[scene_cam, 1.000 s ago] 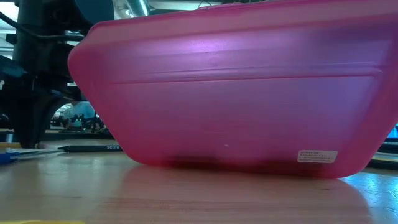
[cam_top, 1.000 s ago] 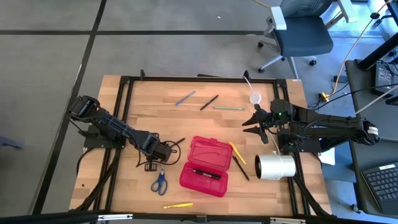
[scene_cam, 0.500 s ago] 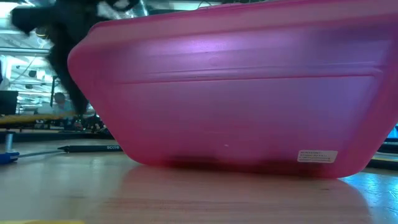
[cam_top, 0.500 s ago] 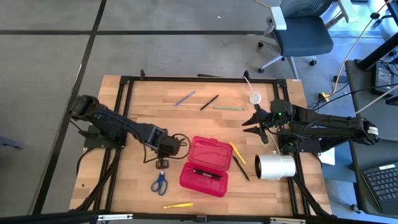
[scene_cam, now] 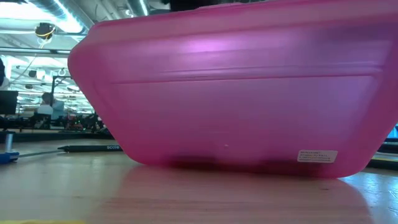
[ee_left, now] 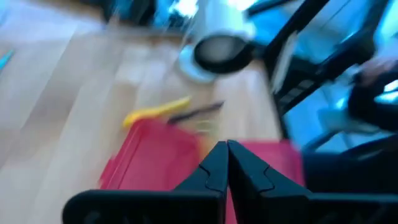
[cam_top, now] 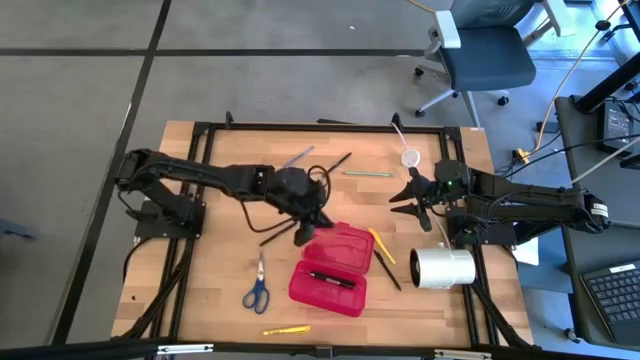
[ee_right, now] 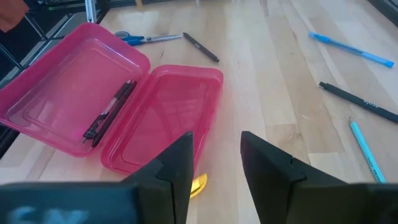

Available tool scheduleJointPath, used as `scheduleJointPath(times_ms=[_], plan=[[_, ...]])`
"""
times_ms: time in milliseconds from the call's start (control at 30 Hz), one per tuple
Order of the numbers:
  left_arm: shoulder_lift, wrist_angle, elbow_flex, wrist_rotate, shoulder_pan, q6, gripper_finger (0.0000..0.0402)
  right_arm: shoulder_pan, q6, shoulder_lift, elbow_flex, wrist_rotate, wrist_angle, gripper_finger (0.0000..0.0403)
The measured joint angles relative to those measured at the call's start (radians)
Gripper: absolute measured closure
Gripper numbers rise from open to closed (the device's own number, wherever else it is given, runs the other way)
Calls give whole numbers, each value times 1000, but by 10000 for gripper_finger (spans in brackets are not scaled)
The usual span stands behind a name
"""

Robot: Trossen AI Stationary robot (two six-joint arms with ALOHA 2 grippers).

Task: Pick & place school supplies into a supply box
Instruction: Put the yellow pencil into the red supply box, then move the red supply box to the centre of the table

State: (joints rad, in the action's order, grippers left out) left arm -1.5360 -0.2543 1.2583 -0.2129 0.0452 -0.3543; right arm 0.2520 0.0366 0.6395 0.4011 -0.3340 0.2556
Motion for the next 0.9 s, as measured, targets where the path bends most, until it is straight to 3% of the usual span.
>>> scheduleJointPath(times_ms=[200,367,600,900], plan=[[-31,104,1,-62,-30,-78,401,0,2,9,1,0,3,266],[-69,37,0,-124,-48,-157,401,0,2,37,2,0,7,266],[-119,26,0,-172,-33,-156,401,0,1,85,2,0,3,266],[-170,-6,0,-170,-6,91,401,0,0,154,2,0,-62,266]])
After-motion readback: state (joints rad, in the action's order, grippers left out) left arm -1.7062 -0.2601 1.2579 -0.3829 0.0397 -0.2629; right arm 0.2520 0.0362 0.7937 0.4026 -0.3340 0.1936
